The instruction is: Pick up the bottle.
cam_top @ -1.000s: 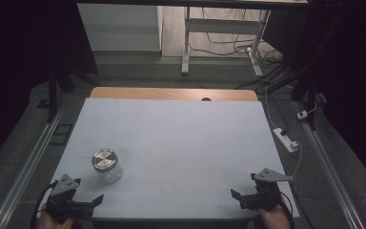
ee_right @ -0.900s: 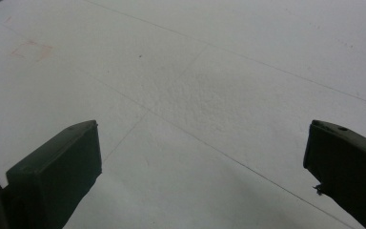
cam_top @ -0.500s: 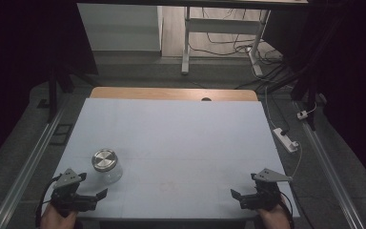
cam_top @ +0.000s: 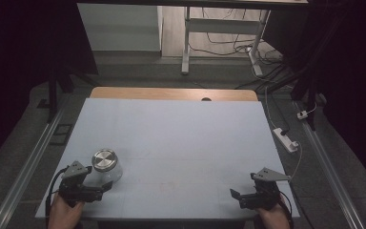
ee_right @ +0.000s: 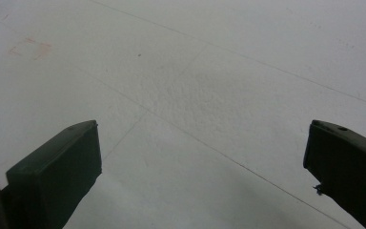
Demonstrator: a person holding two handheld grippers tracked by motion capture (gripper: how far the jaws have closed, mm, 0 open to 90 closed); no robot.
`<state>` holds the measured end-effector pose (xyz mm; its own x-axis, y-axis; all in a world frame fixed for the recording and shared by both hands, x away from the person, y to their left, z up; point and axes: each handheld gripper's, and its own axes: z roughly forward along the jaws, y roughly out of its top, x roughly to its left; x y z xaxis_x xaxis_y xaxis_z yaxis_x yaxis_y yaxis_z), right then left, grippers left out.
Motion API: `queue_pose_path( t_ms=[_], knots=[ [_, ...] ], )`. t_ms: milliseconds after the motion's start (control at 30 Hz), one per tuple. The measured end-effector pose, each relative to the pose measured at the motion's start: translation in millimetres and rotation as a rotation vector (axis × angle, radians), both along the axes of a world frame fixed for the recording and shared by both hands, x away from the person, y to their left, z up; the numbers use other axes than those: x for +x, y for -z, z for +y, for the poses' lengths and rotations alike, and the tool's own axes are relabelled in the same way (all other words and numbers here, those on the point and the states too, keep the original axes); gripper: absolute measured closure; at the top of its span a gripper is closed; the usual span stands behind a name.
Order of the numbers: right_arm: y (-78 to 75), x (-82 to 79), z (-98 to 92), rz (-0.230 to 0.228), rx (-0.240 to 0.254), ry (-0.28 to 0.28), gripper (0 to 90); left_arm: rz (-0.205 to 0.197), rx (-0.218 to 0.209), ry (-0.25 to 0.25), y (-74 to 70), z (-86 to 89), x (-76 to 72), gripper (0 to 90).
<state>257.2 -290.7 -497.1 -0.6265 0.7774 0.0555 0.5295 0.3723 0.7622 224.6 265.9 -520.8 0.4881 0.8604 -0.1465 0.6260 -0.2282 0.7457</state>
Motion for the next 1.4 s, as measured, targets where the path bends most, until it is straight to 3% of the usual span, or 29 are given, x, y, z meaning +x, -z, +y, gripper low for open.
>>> queue_pose_path(
  t_ms=[233, 567, 800, 967, 1133, 1200, 1400],
  knots=[
    [0.0, -0.7, -0.5, 0.000, 0.001, 0.001, 0.0, -0.021, 0.043, -0.021, 0.6, -5.3, 14.6, 0.0],
    [0.1, -1.5, -0.2, 0.002, -0.003, 0.001, 0.0, -0.014, 0.044, -0.001, 4.3, -7.6, 27.9, 0.0],
    [0.0, -2.4, -0.4, 0.000, -0.007, 0.005, 0.0, -0.025, 0.018, 0.014, 5.0, -8.4, 38.3, 0.0],
    [0.0, -2.6, -0.4, 0.000, -0.010, 0.003, 0.0, -0.040, 0.023, 0.024, 3.0, -9.8, 39.8, 0.3],
    [0.0, -2.8, -0.4, -0.002, -0.010, 0.004, 0.0, -0.040, 0.046, 0.019, 3.2, -11.2, 38.9, 7.2],
    [0.0, -2.9, -0.3, -0.003, -0.011, 0.002, 0.0, -0.036, 0.033, 0.033, 3.3, -10.1, 38.0, 10.8],
    [0.0, -3.1, -0.2, -0.004, -0.012, 0.002, 0.0, -0.033, 0.054, 0.031, 3.3, -11.2, 37.0, 13.5]
  ],
)
